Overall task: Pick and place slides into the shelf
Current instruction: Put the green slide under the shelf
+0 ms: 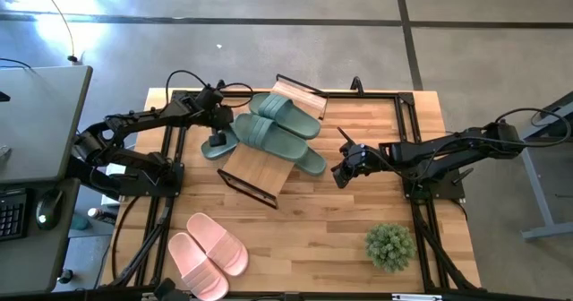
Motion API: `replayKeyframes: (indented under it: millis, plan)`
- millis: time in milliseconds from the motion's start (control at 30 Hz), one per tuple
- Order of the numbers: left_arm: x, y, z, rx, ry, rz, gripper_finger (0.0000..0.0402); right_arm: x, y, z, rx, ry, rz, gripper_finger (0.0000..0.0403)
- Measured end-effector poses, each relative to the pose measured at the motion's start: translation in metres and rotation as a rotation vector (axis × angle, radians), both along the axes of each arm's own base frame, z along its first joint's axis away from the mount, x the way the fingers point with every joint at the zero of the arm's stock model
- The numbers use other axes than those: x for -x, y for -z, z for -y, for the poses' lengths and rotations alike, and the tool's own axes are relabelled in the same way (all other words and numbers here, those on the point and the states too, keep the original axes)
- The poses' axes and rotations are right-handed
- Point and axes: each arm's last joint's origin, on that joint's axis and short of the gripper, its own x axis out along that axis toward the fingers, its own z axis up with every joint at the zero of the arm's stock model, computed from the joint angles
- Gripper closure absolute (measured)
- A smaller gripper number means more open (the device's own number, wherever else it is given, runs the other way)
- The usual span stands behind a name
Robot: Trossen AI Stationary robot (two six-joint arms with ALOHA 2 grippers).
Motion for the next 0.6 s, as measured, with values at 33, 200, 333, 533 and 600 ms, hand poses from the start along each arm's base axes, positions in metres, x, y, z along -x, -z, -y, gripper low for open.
replayKeyframes:
  millis: [33,200,333,533,600]
  plan:
    - [0.000,0.000,0.000,0.001,-0.008,0.002,0.0390,0.000,0.000,0.000,0.000,0.000,0.000,0.0403]
    - [0.001,0.000,-0.001,-0.007,-0.065,-0.012,0.0394,0.000,0.000,0.000,0.000,0.000,0.000,0.0403]
    - [0.003,-0.002,0.000,-0.016,-0.105,-0.014,0.0396,0.000,0.000,0.000,0.001,0.000,0.000,0.0403]
    - [0.010,-0.019,0.006,-0.087,-0.156,0.000,0.0399,0.000,0.000,0.000,0.001,0.000,0.000,0.0403]
    - [0.014,-0.029,0.010,-0.121,-0.167,0.029,0.0399,0.000,0.000,0.000,0.005,-0.005,-0.001,0.0403]
